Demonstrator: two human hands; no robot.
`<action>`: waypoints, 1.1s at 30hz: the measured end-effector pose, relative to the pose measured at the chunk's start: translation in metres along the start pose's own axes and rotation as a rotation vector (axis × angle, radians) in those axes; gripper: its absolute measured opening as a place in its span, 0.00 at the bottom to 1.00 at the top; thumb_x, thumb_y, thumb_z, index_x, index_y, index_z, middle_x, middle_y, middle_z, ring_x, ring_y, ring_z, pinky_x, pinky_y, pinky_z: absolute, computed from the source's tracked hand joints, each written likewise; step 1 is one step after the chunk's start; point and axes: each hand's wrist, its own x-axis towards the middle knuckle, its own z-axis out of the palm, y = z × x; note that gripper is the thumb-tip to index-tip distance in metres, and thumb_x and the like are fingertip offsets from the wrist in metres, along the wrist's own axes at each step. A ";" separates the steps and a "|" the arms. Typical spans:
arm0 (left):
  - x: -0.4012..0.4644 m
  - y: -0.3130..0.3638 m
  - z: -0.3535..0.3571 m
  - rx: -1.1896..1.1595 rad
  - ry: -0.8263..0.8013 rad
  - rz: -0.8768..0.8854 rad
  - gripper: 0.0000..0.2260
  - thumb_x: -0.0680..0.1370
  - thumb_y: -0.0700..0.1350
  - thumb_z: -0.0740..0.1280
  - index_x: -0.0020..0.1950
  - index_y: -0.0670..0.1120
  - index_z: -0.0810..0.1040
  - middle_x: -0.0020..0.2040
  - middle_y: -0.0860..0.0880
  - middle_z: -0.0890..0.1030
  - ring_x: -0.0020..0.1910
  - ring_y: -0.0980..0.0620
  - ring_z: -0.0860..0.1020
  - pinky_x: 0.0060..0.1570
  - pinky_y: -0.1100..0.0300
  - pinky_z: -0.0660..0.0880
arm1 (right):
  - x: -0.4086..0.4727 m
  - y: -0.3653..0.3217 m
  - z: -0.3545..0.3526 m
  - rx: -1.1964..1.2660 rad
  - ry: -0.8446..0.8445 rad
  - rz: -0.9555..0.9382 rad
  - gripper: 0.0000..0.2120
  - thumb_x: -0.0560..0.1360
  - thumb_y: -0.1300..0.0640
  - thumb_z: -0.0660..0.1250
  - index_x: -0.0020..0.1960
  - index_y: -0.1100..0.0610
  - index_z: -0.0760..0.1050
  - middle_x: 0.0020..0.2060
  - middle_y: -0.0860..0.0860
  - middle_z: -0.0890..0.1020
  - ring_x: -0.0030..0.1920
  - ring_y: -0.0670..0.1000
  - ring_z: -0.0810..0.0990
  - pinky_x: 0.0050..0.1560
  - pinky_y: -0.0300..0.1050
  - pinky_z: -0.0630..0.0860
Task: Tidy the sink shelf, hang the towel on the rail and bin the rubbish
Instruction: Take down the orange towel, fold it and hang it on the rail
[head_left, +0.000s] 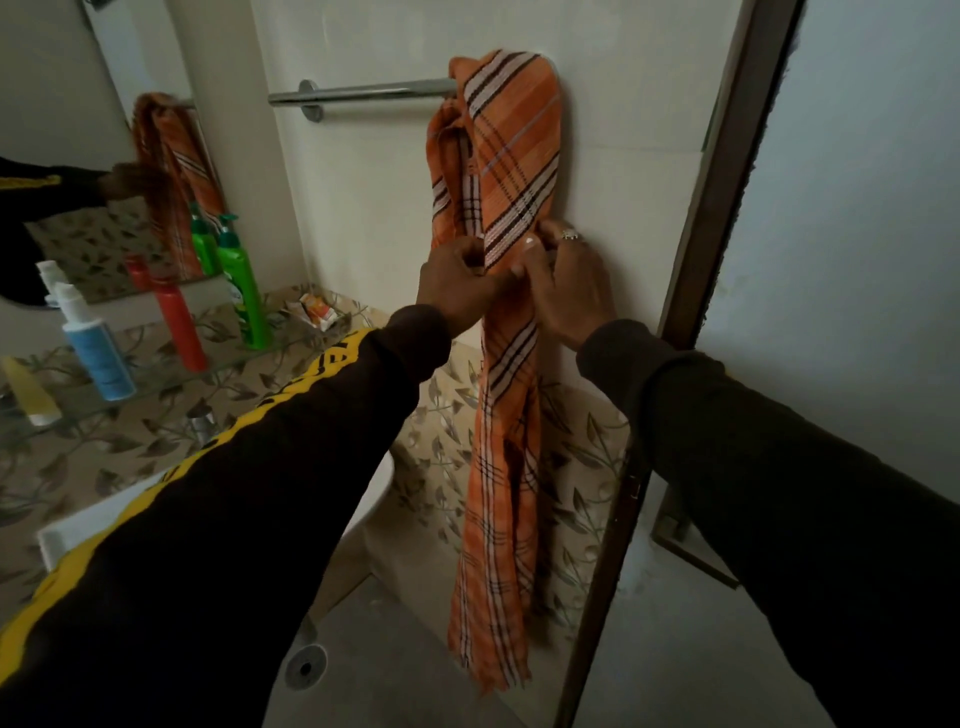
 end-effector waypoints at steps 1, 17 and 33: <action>0.004 0.003 -0.001 -0.006 0.016 0.012 0.17 0.72 0.54 0.74 0.58 0.48 0.81 0.52 0.52 0.83 0.50 0.54 0.82 0.54 0.53 0.80 | 0.002 0.001 -0.001 0.007 0.016 -0.006 0.22 0.84 0.48 0.56 0.73 0.59 0.70 0.65 0.57 0.79 0.65 0.55 0.77 0.66 0.57 0.74; 0.032 0.006 0.006 -0.117 0.118 0.068 0.14 0.78 0.46 0.69 0.61 0.42 0.80 0.56 0.45 0.83 0.54 0.48 0.82 0.58 0.48 0.79 | 0.030 -0.001 -0.004 0.064 0.034 -0.071 0.18 0.84 0.53 0.56 0.72 0.58 0.70 0.63 0.55 0.80 0.62 0.54 0.79 0.64 0.57 0.76; 0.008 -0.001 -0.002 -0.072 0.085 0.024 0.13 0.76 0.46 0.71 0.58 0.42 0.82 0.52 0.45 0.85 0.50 0.47 0.84 0.54 0.48 0.80 | 0.006 -0.011 0.000 0.007 -0.040 -0.029 0.20 0.85 0.51 0.55 0.74 0.58 0.68 0.65 0.57 0.79 0.64 0.57 0.78 0.65 0.57 0.74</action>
